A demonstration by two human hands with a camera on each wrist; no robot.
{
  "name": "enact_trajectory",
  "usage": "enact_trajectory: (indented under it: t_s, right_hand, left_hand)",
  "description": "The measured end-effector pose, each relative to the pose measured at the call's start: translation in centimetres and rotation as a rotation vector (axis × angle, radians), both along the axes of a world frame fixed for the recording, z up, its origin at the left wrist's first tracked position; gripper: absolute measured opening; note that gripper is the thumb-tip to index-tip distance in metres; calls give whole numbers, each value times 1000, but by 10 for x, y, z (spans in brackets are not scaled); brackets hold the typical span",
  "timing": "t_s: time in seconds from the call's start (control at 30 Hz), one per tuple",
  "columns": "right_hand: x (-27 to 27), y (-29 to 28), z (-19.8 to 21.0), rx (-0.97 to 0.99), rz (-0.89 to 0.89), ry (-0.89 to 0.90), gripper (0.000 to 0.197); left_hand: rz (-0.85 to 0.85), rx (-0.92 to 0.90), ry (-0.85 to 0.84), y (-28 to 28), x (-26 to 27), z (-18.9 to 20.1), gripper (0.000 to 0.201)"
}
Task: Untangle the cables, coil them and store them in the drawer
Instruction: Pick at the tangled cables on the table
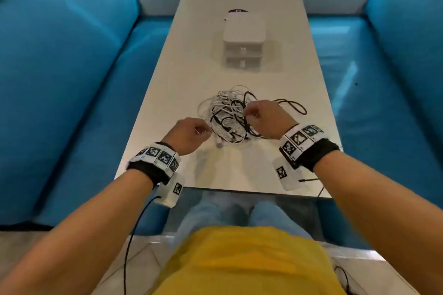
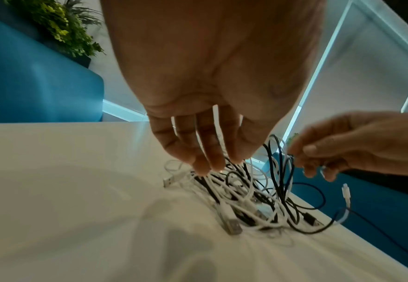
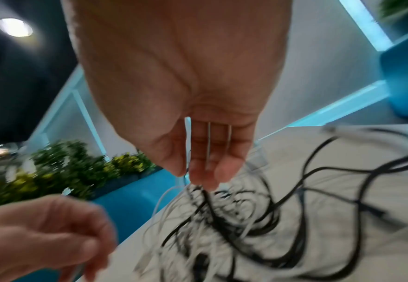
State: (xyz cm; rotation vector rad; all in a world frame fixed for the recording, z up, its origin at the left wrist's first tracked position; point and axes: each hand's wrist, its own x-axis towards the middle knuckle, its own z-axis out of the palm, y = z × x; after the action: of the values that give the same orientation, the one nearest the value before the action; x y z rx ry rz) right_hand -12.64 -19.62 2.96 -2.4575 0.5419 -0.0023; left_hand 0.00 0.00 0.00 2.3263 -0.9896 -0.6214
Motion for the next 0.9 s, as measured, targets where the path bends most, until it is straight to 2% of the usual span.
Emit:
enact_trajectory:
  t_s: [0.1,0.23,0.43,0.5,0.6,0.67,0.8,0.9]
  right_hand:
    - [12,23,-18,-33,74,19,25]
    - [27,42,-46,-119,169,155,33]
    - [23,45,-57,-192,247,163,22]
    - [22,42,-59,-204,253,174,23]
    - [21,38,-60,-249,227,189,42]
    - [19,32,-62,-274,207,174,47]
    - [16,20,-63,-256,178,181,44]
    - [13,7,-60,-251,114,206,37]
  left_hand:
    - [-29,-40,-58,-4,-8,-16,12]
    - [-90,-70,-133,-2,-13,-41,24]
    - [-289,22,-284,-6,-13,-57,44]
    - [-325,59,-342,-12,-12,-56,41]
    - [-318,85,-403,-15,-10,-55,22]
    - [-297,103,-423,-15,-5,-56,15]
    - [-296,65,-358,-4,0,-58,16]
    - [-148,-177,-204,2,1,-53,14]
